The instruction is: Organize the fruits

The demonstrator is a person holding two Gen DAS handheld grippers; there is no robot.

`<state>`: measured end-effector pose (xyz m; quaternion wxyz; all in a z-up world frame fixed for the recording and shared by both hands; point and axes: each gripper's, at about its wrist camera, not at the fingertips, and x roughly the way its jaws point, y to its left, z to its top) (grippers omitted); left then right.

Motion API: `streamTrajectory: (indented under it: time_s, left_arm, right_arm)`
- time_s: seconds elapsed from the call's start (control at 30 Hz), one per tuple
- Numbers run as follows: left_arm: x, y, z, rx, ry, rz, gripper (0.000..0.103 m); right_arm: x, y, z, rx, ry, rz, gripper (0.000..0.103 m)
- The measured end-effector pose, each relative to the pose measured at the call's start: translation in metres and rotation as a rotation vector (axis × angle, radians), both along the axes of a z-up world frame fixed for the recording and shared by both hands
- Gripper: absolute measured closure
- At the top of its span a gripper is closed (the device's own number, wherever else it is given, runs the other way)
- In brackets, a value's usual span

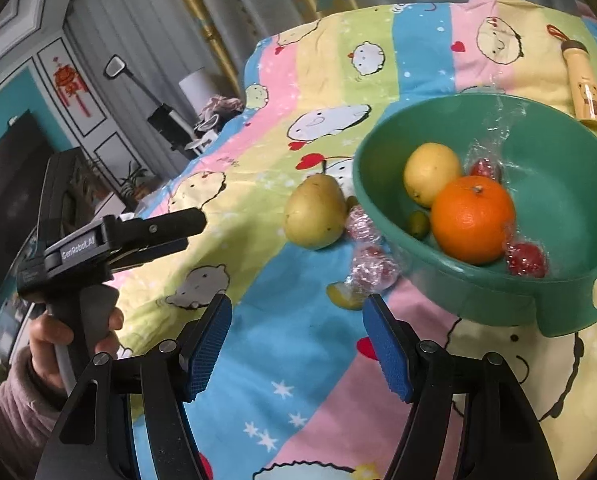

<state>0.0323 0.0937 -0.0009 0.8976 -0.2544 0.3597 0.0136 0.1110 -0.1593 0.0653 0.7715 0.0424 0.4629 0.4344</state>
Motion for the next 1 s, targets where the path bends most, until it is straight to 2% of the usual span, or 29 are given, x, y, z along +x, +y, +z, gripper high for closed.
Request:
streamTrajectory:
  time_s: [0.2, 0.27, 0.4, 0.53, 0.63, 1.0]
  left_arm:
    - [0.002, -0.008, -0.002, 0.001, 0.011, -0.029, 0.0]
    - [0.002, -0.011, -0.003, 0.014, 0.013, -0.039, 0.0]
    - [0.002, -0.016, -0.003, 0.036, 0.013, -0.059, 0.001]
    - [0.0, -0.014, -0.005, 0.025, 0.02, -0.064, 0.0]
    - [-0.002, -0.009, -0.006, 0.016, 0.025, -0.055, 0.001]
    - [-0.008, -0.002, -0.007, -0.003, 0.032, -0.04, 0.001]
  right_arm:
    - [0.004, 0.006, -0.009, -0.055, 0.021, -0.006, 0.033]
    - [0.001, 0.01, -0.011, -0.081, 0.015, 0.005, 0.037]
    - [0.0, 0.019, -0.018, -0.14, 0.001, 0.005, 0.039]
    - [0.001, 0.026, -0.024, -0.223, -0.041, -0.013, 0.051]
    - [0.004, 0.034, -0.028, -0.232, -0.044, -0.006, 0.054]
    - [0.009, 0.049, -0.033, -0.225, -0.065, 0.02, 0.054]
